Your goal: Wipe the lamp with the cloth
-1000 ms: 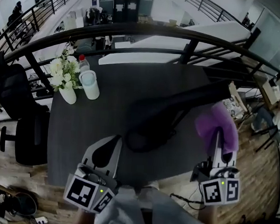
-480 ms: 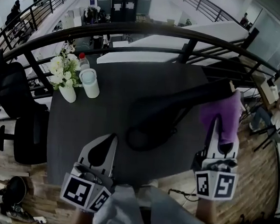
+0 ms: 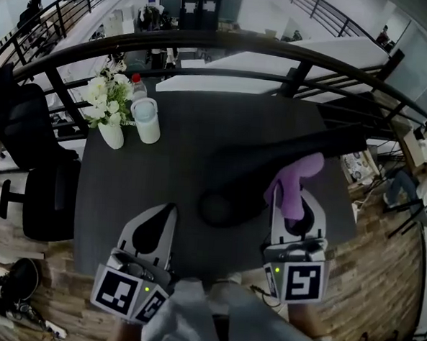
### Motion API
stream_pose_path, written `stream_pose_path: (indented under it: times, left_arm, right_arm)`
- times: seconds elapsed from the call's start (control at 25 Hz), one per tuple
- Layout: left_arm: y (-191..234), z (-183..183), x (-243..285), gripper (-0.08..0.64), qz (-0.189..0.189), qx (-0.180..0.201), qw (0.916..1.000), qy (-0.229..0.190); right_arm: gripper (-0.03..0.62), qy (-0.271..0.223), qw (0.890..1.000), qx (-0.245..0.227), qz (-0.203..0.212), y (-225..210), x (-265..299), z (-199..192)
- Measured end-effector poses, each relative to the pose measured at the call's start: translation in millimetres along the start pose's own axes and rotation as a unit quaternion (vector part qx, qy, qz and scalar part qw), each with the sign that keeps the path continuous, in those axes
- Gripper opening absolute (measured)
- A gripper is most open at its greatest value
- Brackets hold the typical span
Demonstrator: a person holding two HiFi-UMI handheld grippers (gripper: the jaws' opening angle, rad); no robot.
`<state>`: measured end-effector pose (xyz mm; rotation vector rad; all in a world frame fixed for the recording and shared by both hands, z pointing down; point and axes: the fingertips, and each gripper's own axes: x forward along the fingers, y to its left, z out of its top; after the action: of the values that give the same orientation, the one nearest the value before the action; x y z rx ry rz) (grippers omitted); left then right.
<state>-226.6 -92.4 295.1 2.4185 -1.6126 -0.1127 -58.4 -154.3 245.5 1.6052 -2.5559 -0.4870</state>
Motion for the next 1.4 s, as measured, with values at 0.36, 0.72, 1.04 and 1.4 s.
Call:
stream_pose_path:
  times: [0.36,0.72,1.04,1.4]
  left_arm:
    - [7,1,-8,0.006,0.009,-0.007,0.9998,-0.015]
    - [23,-3,-26,0.006,0.038,-0.02,0.999,-0.008]
    - [36,0,-38,0.006,0.048,-0.027,0.9981,-0.026]
    - [34,-1,-31,0.006,0.032,-0.027,0.9989,-0.021]
  right_arm:
    - [0.049,0.051,0.997,-0.015,0.06,59,7,-24]
    - [0.049,0.094,0.988,-0.05,0.115,119,35,-22]
    - [0.049,0.095,0.972,-0.153,0.154,146,68,-7]
    - [0.049,0.114,0.957,-0.256,0.071,97,73,2]
